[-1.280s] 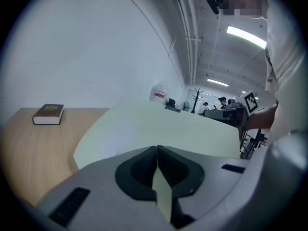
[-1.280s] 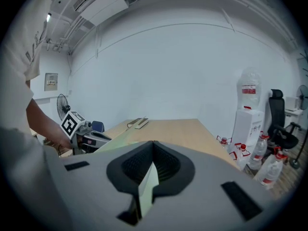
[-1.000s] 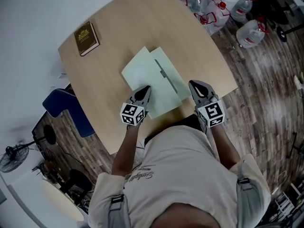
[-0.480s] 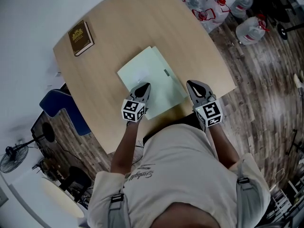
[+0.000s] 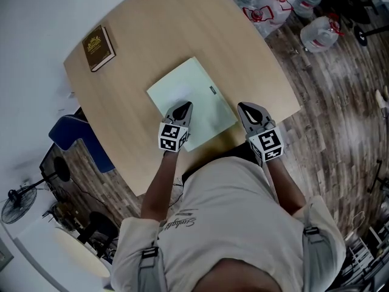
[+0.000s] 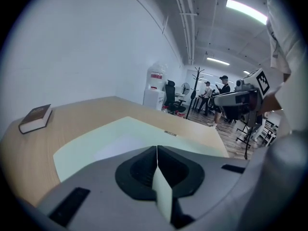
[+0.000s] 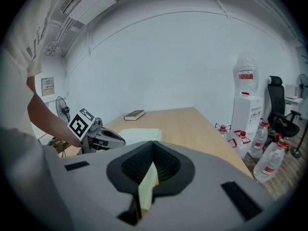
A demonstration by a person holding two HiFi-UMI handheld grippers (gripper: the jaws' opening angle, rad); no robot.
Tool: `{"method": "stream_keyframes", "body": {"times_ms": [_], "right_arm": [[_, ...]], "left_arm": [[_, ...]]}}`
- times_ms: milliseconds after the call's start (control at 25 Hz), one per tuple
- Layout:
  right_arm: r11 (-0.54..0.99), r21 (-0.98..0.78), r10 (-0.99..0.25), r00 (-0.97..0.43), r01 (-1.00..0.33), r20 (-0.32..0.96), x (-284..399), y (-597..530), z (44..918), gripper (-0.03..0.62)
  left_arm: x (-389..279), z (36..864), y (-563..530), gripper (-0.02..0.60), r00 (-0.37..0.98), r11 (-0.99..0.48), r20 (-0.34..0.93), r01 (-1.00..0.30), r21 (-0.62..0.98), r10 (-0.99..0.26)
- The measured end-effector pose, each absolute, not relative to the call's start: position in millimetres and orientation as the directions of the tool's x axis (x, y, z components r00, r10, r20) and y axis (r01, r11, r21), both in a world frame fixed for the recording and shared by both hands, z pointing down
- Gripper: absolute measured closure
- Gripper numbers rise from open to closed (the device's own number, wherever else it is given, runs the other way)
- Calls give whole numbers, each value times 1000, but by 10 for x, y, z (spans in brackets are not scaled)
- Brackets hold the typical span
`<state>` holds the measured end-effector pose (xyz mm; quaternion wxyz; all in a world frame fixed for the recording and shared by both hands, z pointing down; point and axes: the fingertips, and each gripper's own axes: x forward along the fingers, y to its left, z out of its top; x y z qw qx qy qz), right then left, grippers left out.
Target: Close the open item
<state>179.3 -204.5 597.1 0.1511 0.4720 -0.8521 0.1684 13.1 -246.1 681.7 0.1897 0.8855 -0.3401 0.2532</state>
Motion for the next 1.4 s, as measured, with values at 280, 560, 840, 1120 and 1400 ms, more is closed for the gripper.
{"method": "stream_keyframes", "body": {"times_ms": [280, 560, 840, 1120, 1400], "right_arm": [[489, -146, -757, -502, -860, 419, 1796, -2010, 5972, 605], [493, -143, -751, -503, -858, 427, 1830, -1972, 5991, 605], [511, -149, -739, -521, -847, 427, 1752, -1961, 6000, 605], [513, -169, -726, -530, -842, 437, 1727, -1933, 6051, 605], [540, -175, -710, -557, -823, 430, 1628, -1924, 6046, 605]], "left_arm": [[194, 6862, -2513, 568, 648, -699, 576, -694, 175, -499], [309, 7071, -2387, 568, 562, -787, 708, -617, 14, -428], [357, 7128, -2353, 568, 509, -813, 748, -579, -70, -427], [354, 7170, -2357, 568, 492, -816, 770, -575, -62, -405], [346, 7106, -2361, 568, 513, -809, 757, -586, -35, -404]]}}
